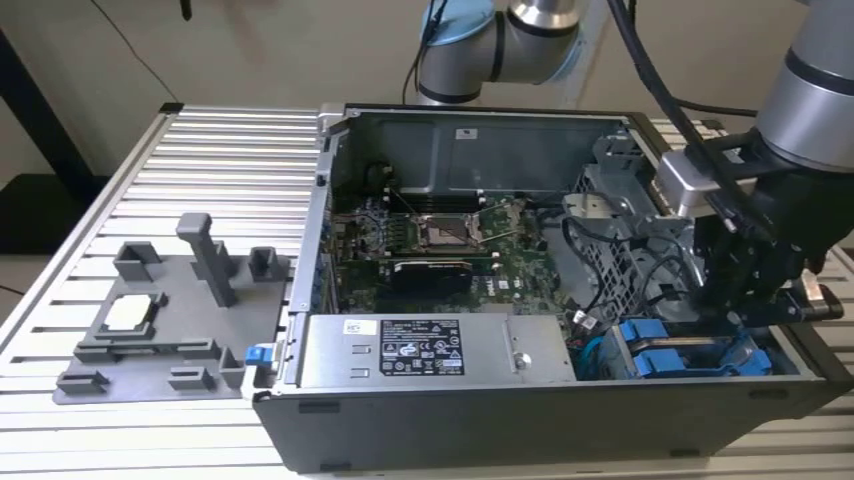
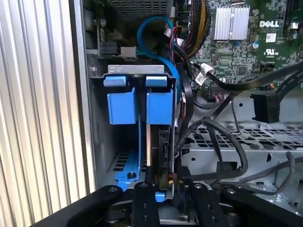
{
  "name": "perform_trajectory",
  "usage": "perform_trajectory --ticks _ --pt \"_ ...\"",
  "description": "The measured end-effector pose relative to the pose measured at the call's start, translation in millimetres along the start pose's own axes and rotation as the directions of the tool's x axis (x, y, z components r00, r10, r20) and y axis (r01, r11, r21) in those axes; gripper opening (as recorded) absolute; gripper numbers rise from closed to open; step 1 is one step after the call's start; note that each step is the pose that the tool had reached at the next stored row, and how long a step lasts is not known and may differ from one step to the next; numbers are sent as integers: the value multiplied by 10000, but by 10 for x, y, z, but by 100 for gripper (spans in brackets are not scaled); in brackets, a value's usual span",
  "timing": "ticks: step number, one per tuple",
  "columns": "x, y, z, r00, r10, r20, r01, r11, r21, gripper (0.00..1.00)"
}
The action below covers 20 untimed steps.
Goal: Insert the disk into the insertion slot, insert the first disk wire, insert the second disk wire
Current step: 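Insert the first disk wire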
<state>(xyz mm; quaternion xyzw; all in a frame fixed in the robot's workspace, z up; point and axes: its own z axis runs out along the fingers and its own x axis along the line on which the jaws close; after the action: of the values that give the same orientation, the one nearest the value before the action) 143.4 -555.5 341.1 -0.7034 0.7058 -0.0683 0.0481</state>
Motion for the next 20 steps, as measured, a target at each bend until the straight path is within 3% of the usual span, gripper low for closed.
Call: perform_trajectory --ticks 15,17,20 --pt "18 -106 -644 10000 -3 -7 3 10000 -13 33" --pt "14 -113 -698 10000 -4 -6 4 10000 -25 33" --pt "0 -114 -703 10000 -20 -5 20 9999 -128 33"
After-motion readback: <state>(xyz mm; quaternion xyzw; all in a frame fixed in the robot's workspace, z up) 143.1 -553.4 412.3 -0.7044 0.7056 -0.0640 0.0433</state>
